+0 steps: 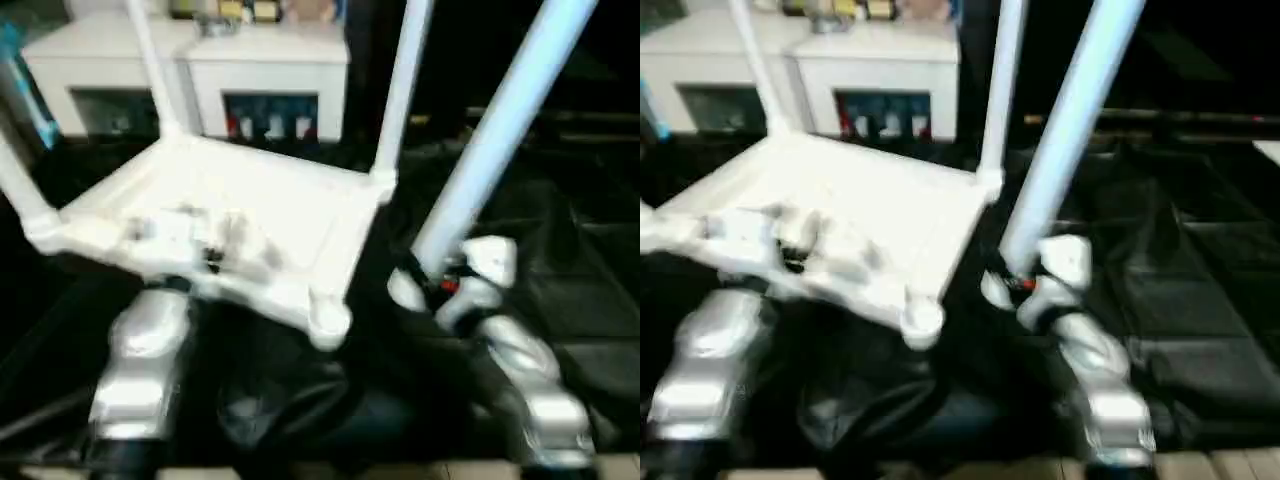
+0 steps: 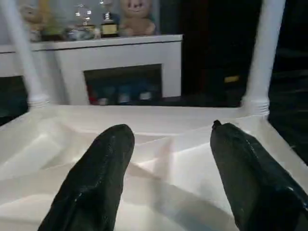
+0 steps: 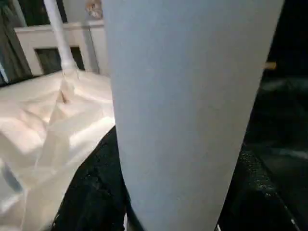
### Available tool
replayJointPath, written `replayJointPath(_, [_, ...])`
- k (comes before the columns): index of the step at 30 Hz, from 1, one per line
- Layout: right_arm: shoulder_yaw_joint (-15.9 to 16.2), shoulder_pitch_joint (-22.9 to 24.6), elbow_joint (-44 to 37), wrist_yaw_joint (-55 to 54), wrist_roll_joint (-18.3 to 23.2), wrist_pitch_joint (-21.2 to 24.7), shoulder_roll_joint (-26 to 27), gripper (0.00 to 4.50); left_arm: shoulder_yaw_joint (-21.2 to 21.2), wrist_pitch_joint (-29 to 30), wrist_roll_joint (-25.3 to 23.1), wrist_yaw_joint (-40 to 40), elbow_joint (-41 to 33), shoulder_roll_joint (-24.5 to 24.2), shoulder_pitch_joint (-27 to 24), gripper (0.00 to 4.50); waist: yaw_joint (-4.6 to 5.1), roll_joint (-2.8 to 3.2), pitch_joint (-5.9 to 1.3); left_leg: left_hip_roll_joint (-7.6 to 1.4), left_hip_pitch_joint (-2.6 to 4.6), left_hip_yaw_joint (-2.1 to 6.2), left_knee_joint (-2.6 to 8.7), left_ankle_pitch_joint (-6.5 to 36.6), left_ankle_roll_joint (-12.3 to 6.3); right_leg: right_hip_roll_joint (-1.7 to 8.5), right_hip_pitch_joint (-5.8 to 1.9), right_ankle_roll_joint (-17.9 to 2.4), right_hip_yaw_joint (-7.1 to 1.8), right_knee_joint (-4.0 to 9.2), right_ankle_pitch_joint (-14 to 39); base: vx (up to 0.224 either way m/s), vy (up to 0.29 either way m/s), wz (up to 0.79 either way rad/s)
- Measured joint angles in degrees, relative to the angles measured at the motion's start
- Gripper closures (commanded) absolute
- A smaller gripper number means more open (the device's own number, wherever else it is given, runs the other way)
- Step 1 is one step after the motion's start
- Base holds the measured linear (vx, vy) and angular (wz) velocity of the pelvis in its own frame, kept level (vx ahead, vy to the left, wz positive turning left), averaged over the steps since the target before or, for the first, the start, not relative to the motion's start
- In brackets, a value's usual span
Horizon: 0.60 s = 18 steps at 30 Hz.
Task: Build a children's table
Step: Move to table
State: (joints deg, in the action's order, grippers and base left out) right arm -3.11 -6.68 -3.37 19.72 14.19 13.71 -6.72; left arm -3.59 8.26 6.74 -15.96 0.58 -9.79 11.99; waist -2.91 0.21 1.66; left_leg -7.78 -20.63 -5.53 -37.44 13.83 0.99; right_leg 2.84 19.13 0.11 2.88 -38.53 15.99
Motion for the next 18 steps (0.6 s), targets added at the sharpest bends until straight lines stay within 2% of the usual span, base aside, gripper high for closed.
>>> replayJointPath(1, [0.3, -0.1, 0.0, 0.5, 0.2, 0.1, 0.3, 2.57, 0.0, 0.2, 0.9, -2.0, 0.2, -1.1, 0.0, 1.48, -0.19, -0.01, -0.17, -0.58, -0.09, -0.18, 0.11, -0.6, 1.49, -0.26, -0.08, -0.4, 0.07, 0.3, -0.2, 0.062, 0.024, -0.03])
replayJointPath(2, [1.1, -0.3, 0.0, 1.2, 0.9, 0.2, 0.3, 2.57, 0.0, 0.5, 1.5, -3.9, 0.6, -1.8, 0.0, 1.48, -0.25, -0.21, -0.29, -0.68, -0.19, -0.24, 0.2, -0.7, 1.5, -0.23, 0.16, -0.3, 0.17, 0.69, -0.5, 0.089, 0.058, 0.01])
replayJointPath(3, [1.6, -0.7, 0.2, 2.5, 1.5, 0.8, 0.1, 2.57, 0.6, 0.7, 2.1, -6.5, 1.3, -3.1, 0.1, 1.48, -0.41, -0.47, -0.32, -0.65, -0.63, -0.48, 0.08, -0.8, 1.6, -0.05, 0.62, -0.3, 0.13, 0.72, -0.6, 0.069, 0.055, 0.05])
replayJointPath(5, [1.9, -3.1, 1.9, 5.9, 3.1, 1.9, -2.0, 2.57, 3.7, 1.7, 2.7, -15.1, 4.9, -8.0, 2.0, 1.2, -1.02, -0.52, -0.31, -0.33, -1.53, -0.63, -0.35, -0.9, 1.28, 0.32, 1.34, 0.3, 0.07, 0.52, -1.0, 0.039, 0.058, 0.03])
replayJointPath(7, [1.5, -4.8, 3.0, 8.9, 3.9, 2.2, -4.2, 2.57, 6.4, 1.8, 2.7, -23.3, 7.2, -11.7, 4.8, 1.13, -1.75, -0.49, -0.28, -0.21, -1.97, -1.16, -0.3, -1.1, 0.9, 0.58, 1.87, 0.3, -0.21, 0.56, -1.1, -0.024, 0.055, 0.0])
replayJointPath(9, [1.4, -5.4, 4.4, 12.3, 4.2, 2.2, -6.4, 2.57, 10.8, 2.0, 2.4, -32.1, 9.1, -15.6, 8.8, 1.08, -2.28, -0.42, -0.24, -0.24, -1.92, -1.45, -0.28, -1.0, 0.52, 0.69, 1.84, 0.3, -0.3, 0.64, -1.3, -0.025, 0.013, 0.0])
replayJointPath(10, [1.5, -5.5, 4.8, 13.9, 4.2, 2.2, -7.4, 2.57, 12.4, 1.9, 1.8, -35.7, 9.9, -16.9, 10.5, 0.81, -2.26, -0.3, -0.16, -0.25, -1.77, -1.75, -0.13, -0.9, 0.63, 0.8, 1.8, 0.1, -0.39, 0.67, -1.4, -0.05, 0.026, -0.01])
replayJointPath(11, [1.6, -5.5, 5.0, 15.2, 4.2, 2.2, -8.2, 2.57, 14.0, 1.6, 0.6, -38.3, 11.3, -17.6, 12.2, 0.73, -2.23, -0.2, -0.08, -0.27, -1.62, -2.02, 0.0, -1.0, 0.63, 0.93, 1.72, 0.0, -0.44, 0.67, -1.4, -0.06, 0.02, 0.01])
replayJointPath(14, [1.6, -5.4, 5.5, 17.7, 4.2, 2.1, -10.1, 2.57, 18.2, 0.2, -2.0, -44.1, 15.8, -17.8, 16.2, 0.68, -2.12, -0.23, 0.06, -0.33, -1.0, -3.35, 0.8, -1.4, 0.68, 1.64, 1.67, 0.0, -0.59, 0.62, -1.7, -0.038, 0.007, 0.02])
replayJointPath(16, [1.8, -5.3, 5.7, 18.8, 4.4, 2.1, -11.1, 2.57, 20.7, -1.1, -3.6, -47.2, 19.8, -17.7, 19.1, 0.68, -2.14, -0.22, 0.11, -0.59, -0.83, -3.8, 0.98, -1.7, 0.7, 1.68, 1.68, 0.0, -0.62, 0.64, -2.0, -0.038, 0.002, 0.01])
replayJointPath(18, [1.8, -5.1, 5.8, 19.7, 4.5, 2.0, -11.7, 2.57, 22.0, -3.2, -5.1, -48.5, 23.4, -17.6, 21.2, 0.93, -2.16, -0.23, 0.12, -0.71, -0.74, -3.96, 1.04, -1.8, 0.73, 1.68, 1.69, 0.0, -0.6, 0.63, -2.1, 0.0, 0.0, 0.0])
